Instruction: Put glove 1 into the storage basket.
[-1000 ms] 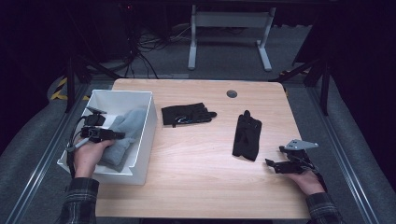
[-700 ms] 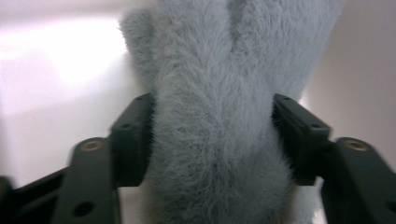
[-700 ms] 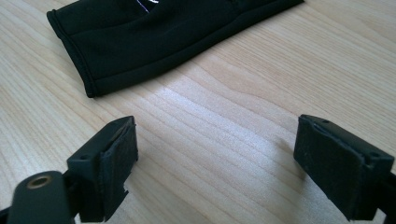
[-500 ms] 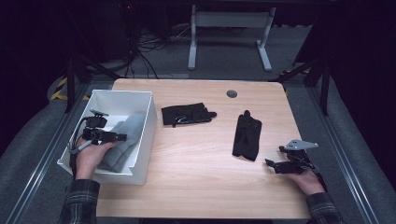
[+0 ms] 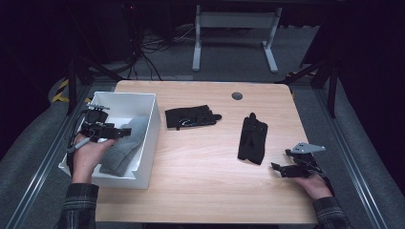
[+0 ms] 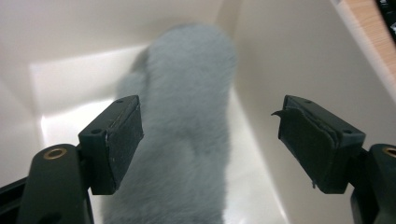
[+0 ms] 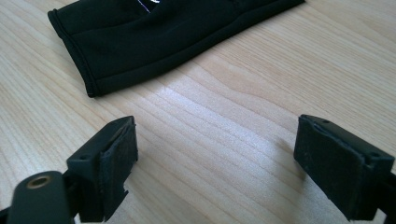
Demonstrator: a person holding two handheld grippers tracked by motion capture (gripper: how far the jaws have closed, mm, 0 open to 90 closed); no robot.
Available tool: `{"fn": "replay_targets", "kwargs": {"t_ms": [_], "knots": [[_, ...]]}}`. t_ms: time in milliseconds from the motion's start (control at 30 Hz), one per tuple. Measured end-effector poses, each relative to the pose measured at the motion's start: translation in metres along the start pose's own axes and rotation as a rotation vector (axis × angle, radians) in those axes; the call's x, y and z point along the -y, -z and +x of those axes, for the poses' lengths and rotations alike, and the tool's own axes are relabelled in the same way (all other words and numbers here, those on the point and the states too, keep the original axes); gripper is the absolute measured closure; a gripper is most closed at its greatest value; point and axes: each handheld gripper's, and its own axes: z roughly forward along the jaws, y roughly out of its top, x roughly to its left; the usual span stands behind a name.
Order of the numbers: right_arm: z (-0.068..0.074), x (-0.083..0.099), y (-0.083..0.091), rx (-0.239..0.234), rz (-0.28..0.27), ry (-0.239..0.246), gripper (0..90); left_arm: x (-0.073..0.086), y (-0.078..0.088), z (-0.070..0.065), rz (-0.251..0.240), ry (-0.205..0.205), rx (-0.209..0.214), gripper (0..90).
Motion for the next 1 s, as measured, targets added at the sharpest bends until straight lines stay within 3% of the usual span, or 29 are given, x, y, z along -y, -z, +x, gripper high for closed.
{"fn": "replay_targets", "kwargs": {"t_ms": [267,300,567,1000], "knots": [[0.000,0.000,0.000,-0.001,-0.001,0.000,14.0,-0.019,0.006,-0.035,-0.036,-0.082,0.064,22.3],[0.000,0.000,0.000,0.000,-0.001,0.000,14.0,-0.019,0.006,-0.035,-0.036,-0.082,0.064,22.4],[0.000,0.000,0.000,-0.001,0.000,0.002,14.0,-0.030,0.004,-0.072,-0.066,-0.170,0.140,22.3],[0.000,0.000,0.000,-0.003,0.000,0.006,13.8,-0.038,-0.023,-0.130,-0.034,-0.305,0.222,21.3]]}}
